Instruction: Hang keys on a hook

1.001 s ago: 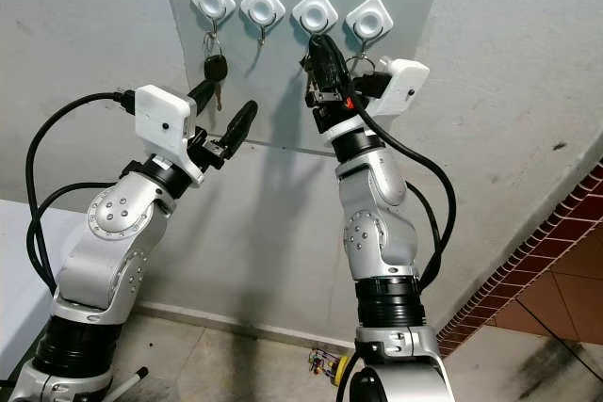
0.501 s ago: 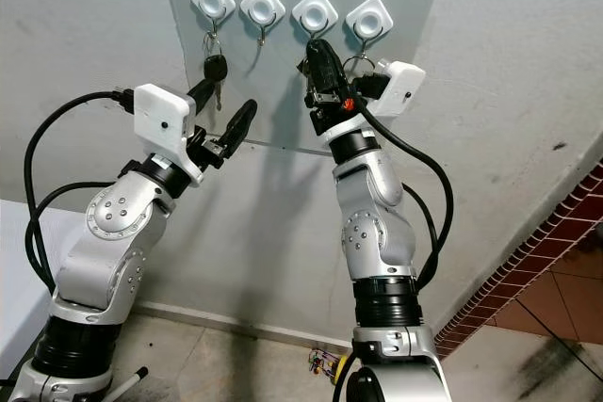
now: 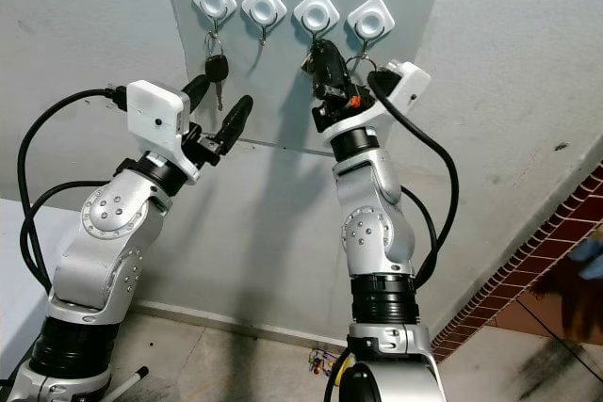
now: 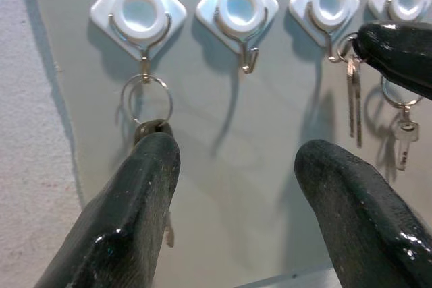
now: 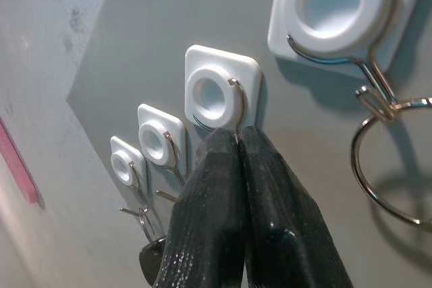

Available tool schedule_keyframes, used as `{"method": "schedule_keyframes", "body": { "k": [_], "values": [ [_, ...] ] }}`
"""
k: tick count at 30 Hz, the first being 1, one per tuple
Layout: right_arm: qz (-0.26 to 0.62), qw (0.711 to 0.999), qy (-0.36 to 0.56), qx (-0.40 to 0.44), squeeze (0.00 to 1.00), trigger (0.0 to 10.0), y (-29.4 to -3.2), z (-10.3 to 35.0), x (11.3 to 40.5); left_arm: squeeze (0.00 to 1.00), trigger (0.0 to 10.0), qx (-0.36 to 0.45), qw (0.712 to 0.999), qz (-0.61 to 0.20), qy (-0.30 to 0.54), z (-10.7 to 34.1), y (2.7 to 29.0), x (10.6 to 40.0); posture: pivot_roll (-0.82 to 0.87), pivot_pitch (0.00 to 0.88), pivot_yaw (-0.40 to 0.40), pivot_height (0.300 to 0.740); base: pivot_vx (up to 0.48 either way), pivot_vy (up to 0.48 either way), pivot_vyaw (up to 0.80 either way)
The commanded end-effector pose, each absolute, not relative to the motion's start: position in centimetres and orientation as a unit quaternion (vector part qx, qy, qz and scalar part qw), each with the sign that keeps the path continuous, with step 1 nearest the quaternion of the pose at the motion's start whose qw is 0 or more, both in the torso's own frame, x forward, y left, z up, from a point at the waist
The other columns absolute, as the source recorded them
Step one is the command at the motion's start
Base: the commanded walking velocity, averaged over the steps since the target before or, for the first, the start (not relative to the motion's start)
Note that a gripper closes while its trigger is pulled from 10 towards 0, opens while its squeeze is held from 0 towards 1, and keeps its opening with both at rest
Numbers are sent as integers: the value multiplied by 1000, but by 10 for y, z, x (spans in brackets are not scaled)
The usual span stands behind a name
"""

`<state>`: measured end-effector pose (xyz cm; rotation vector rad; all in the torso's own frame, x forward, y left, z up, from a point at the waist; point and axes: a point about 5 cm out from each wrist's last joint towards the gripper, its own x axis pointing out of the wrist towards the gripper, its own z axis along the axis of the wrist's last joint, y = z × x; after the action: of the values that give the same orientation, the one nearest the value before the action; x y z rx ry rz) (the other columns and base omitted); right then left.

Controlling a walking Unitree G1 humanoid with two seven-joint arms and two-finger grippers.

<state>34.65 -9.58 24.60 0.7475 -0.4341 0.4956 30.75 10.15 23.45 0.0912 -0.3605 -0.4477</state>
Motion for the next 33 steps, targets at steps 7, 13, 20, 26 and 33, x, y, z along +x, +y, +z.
{"method": "schedule_keyframes", "body": {
  "k": [7, 13, 20, 26, 33],
  "values": [
    [226, 848, -188, 441, 0, 10000, -98, 248, 350, 0, 10000, 43, 957, -222, -180, 237, 102, 306, -55, 0, -36, 724, 0, 0, 0],
    [219, 834, -170, 477, 0, 10000, -97, 244, 351, 0, 10000, 41, 958, -221, -180, 238, 102, 306, -55, 0, -36, 724, 0, 0, 0],
    [219, 828, -156, 492, 0, 10000, -96, 241, 351, 0, 10000, 40, 958, -219, -180, 238, 102, 306, -53, 0, -38, 724, 0, 0, 0],
    [217, 821, -151, 506, 0, 10000, -97, 241, 351, 0, 10000, 38, 958, -219, -180, 239, 103, 307, -52, 0, -39, 724, 0, 0, 0],
    [226, 820, -152, 503, 0, 10000, -96, 242, 351, 0, 10000, 34, 959, -216, -182, 240, 103, 307, -51, 0, -40, 724, 0, 0, 0]
  ]
}}
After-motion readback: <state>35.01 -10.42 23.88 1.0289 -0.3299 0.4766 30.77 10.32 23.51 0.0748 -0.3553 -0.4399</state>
